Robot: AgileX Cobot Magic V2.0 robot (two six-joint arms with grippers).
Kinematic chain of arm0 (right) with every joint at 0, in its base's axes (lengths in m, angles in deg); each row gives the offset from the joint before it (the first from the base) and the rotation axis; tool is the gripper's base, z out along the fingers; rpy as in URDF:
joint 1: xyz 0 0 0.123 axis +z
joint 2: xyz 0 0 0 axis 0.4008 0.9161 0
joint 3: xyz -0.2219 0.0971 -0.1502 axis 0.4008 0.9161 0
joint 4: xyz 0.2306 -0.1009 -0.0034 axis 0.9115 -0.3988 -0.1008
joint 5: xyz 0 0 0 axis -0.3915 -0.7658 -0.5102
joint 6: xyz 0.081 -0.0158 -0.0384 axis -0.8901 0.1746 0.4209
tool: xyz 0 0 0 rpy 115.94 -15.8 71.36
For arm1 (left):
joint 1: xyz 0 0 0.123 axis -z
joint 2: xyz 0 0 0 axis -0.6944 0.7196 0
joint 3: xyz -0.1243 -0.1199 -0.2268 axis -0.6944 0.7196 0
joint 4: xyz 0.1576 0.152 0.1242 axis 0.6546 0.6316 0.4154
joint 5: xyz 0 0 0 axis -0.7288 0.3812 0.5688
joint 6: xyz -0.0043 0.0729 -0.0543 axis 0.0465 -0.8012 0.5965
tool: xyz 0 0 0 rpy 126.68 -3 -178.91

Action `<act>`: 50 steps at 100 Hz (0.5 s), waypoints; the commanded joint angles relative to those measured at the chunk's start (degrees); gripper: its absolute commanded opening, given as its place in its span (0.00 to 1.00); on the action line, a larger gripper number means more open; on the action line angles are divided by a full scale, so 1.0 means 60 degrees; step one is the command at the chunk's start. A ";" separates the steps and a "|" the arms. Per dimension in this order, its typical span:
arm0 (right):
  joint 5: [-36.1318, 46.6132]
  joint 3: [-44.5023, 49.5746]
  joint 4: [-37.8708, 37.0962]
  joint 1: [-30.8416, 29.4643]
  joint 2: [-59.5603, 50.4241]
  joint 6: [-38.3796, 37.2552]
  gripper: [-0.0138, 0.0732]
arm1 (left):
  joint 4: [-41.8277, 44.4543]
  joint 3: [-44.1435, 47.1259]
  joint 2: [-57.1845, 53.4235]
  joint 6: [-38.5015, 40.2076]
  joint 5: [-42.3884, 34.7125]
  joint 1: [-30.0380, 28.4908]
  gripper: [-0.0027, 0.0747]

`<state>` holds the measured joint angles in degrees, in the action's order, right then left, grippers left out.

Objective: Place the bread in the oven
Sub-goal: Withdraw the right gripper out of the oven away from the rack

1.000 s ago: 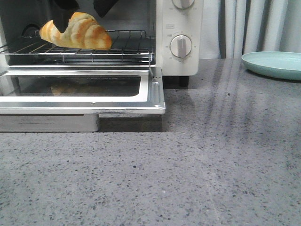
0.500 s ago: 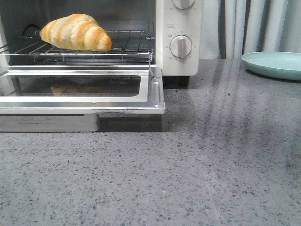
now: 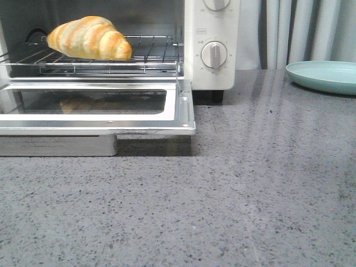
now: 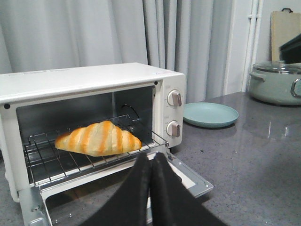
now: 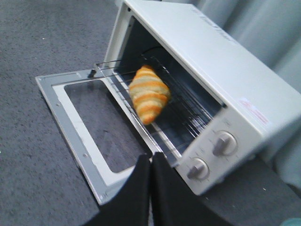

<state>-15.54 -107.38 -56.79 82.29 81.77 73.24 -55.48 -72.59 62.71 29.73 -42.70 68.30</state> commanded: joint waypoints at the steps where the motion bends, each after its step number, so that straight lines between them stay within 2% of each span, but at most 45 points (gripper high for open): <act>1: 0.0585 0.1248 -0.0534 -0.0164 -0.1842 -0.0057 0.10 | -0.0108 0.0003 0.0150 0.0109 -0.0814 -0.0024 0.01; 8: 0.0567 0.2244 -0.0869 -0.0306 -0.3582 -0.0622 0.10 | -0.0124 0.0170 0.0150 0.0109 -0.0970 -0.0024 0.01; 18: -0.0135 0.3269 -0.2140 -0.0430 -0.6075 -0.2351 0.10 | -0.0181 0.0315 0.0150 0.0109 -0.1077 -0.0024 0.01; 25: -0.0933 0.3735 -0.2629 -0.0451 -0.7417 -0.2531 0.10 | -0.0181 0.0353 0.0150 0.0109 -0.1059 -0.0024 0.01; 33: -0.1997 0.3786 -0.2795 -0.0425 -0.7105 -0.2476 0.10 | -0.0147 0.0353 0.0150 0.0109 -0.1096 -0.0008 0.01; 50: -0.0311 0.3847 -0.2914 -0.0446 -0.6225 -0.2476 0.10 | -0.0414 0.0353 0.0170 0.0109 -0.1055 -0.0090 0.01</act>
<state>-26.26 -83.21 -70.53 79.91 41.03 58.94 -56.58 -69.08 62.71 29.83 -44.85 68.07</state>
